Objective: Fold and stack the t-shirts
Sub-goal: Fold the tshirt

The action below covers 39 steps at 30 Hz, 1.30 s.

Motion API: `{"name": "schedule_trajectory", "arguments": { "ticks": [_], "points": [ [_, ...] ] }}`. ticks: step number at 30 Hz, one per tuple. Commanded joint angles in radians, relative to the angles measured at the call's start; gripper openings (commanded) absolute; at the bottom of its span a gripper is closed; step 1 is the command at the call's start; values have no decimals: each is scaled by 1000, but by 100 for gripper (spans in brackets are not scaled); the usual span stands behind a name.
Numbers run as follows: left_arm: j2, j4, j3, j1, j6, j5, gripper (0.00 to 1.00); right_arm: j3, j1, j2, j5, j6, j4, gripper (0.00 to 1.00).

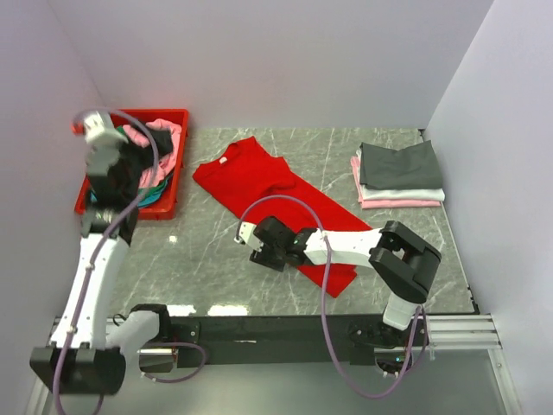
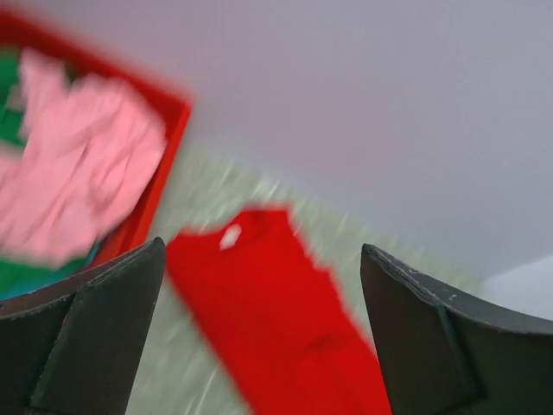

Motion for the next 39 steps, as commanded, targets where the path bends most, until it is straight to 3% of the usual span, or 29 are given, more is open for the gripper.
{"name": "schedule_trajectory", "arguments": {
  "ticks": [1,6,12,17,21,26,29,30,33,39],
  "points": [
    [-79,-137,-180,0,60,-24,99,43,1,29,128,78,-8,68],
    [-248,-209,-312,0,47,-1,99,40,4,99,191,84,-19,61],
    [-349,-227,-424,0,-14,54,99,63,7,116,93,93,-97,27],
    [-398,-267,-464,0,-25,53,99,122,69,87,16,86,-134,17],
    [-423,-278,-485,0,-34,63,99,265,140,191,-39,119,-204,14],
    [-414,-275,-501,0,-55,63,99,446,189,285,-66,133,-269,15],
    [-392,-264,-501,0,-65,96,98,463,159,233,-68,113,-284,37],
    [-389,-252,-505,0,-68,105,99,457,134,181,-88,72,-293,49],
    [-375,-218,-525,0,-86,117,98,393,62,98,-50,9,-287,63],
    [-360,-167,-564,0,-135,154,98,192,-41,84,73,4,-241,65]
  ]
}}
